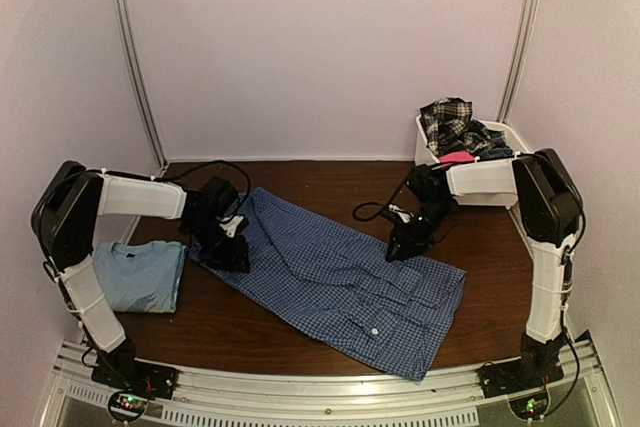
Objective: Fold and stack the mixed laundry pile
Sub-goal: Rotate the rectangle-folded shirt at the center of the board.
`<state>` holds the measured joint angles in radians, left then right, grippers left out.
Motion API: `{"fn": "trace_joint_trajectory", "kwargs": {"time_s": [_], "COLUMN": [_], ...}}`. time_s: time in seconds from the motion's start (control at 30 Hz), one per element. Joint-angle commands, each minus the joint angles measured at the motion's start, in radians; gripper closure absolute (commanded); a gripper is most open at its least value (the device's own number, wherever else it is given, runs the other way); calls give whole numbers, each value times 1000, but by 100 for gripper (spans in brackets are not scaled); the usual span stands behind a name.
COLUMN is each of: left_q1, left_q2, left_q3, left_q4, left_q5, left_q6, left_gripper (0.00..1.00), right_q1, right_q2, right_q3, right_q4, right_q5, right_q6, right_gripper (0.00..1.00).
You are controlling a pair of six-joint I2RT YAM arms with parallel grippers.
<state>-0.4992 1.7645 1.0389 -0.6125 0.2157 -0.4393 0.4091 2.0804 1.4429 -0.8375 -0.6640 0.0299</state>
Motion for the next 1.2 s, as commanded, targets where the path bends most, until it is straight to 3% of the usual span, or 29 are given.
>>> {"fn": "trace_joint_trajectory", "kwargs": {"time_s": [0.0,0.13,0.27,0.43,0.53,0.63,0.73,0.9,1.07,1.17], "left_q1": [8,9,23,49,50,46,40,11,-17,-48], "left_q2": [143,331,531,722,705,590,428,184,105,109], "left_q3": [100,278,600,1044,1173,1067,801,380,171,140], "left_q4": [79,65,19,-96,-157,-150,-79,75,145,170], "left_q5": [-51,-68,-92,-68,-57,-16,-7,65,98,99], "left_q6": [-8,23,63,123,141,137,137,125,71,51], "left_gripper": [55,56,56,53,51,51,51,52,52,52], "right_q1": [15,50,153,277,253,218,205,213,220,208], "right_q2": [-41,-116,-175,-191,-200,-203,-185,-103,6,63], "right_q3": [-122,-262,-351,-260,-163,-120,-81,-7,69,88], "right_q4": [14,77,173,292,258,223,224,328,304,278], "right_q5": [57,28,-49,-167,-123,-62,-19,-70,-32,-6], "right_q6": [6,77,185,307,309,294,300,390,401,390], "right_gripper": [66,67,66,61,60,58,58,59,59,60]}}
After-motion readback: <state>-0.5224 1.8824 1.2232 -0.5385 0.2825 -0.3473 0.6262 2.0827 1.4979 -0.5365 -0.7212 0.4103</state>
